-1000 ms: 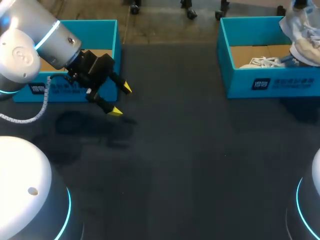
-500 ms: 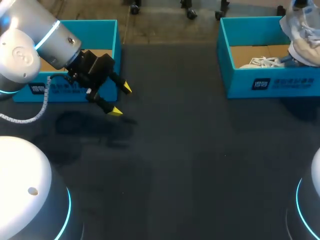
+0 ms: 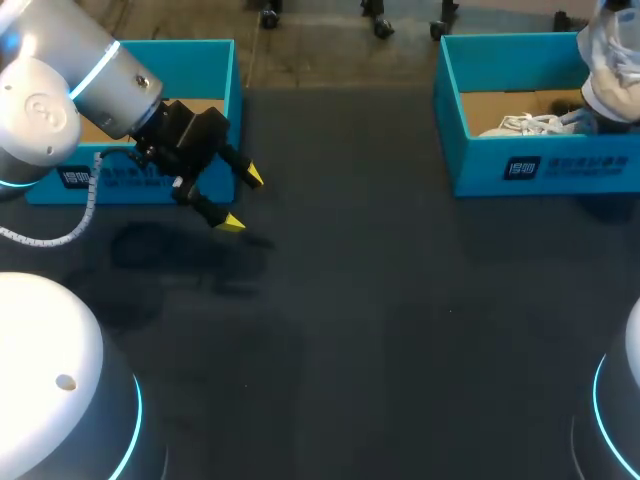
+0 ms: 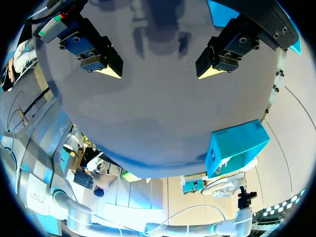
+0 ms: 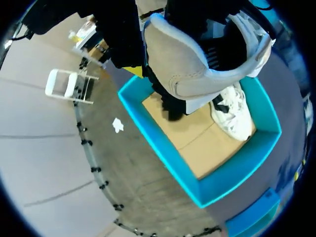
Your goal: Take the shoe out of the shoebox, open the shoe tongue, remove and reinsert the insole, then place the shoe into the shoebox
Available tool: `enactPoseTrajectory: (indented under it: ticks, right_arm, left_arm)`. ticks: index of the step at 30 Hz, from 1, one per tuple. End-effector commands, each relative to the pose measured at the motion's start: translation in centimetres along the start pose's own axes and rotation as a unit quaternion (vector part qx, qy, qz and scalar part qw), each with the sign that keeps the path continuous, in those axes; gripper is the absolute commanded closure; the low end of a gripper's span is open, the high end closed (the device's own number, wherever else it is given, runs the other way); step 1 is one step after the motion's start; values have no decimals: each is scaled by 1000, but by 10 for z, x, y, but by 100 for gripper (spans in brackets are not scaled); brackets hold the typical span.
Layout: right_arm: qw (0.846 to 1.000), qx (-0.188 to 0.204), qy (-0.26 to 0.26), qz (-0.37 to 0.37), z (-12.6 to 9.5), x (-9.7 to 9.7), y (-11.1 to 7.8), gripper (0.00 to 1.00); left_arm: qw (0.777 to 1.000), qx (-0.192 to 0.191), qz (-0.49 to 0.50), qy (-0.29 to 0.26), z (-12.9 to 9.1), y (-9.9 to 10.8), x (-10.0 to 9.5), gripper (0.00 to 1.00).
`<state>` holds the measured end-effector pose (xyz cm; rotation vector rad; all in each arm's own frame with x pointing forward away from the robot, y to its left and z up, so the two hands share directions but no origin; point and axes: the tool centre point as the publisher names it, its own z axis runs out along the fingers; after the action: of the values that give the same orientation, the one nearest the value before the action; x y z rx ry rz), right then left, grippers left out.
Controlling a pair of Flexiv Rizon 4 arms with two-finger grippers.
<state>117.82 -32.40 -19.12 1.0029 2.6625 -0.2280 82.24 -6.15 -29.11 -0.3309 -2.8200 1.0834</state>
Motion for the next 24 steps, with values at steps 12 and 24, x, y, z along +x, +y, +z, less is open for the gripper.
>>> enactPoseTrajectory:
  ticks: [12,24]
  right_arm:
    - [975,25,3,220,-2,-15,-4,100]
    - [922,48,-14,384,-6,11,-29,100]
  left_arm:
    - [1000,-1,0,0,0,0,1,0]
    - [1000,-1,0,0,0,0,1,0]
